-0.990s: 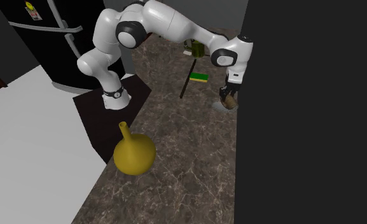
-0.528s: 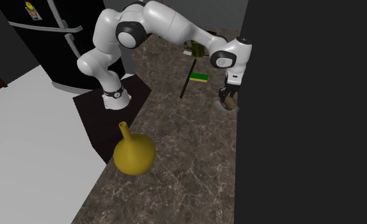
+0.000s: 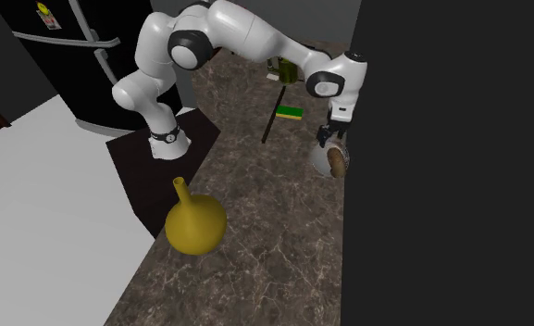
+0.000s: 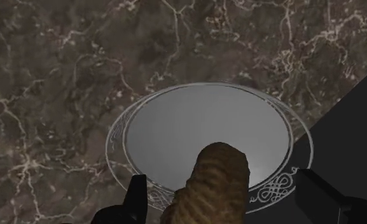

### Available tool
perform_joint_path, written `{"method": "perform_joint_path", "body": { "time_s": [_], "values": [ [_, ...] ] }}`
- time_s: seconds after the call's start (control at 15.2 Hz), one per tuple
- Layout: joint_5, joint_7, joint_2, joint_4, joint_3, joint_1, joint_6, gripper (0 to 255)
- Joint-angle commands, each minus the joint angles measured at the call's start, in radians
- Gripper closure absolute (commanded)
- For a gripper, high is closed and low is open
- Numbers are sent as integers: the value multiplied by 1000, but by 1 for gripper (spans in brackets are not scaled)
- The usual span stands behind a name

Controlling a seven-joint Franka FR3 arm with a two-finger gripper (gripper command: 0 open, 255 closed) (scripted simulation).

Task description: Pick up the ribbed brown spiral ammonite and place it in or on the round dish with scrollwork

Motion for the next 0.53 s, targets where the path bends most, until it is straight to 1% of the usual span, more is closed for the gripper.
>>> {"method": "perform_joint_path", "body": {
  "time_s": [0.0,0.13,0.46],
  "values": [
    [8,-7,-22,17,5,-4,-38,0],
    [17,-13,-43,44,11,-6,-85,0],
    [17,-13,-43,44,11,-6,-85,0]
  ]
}}
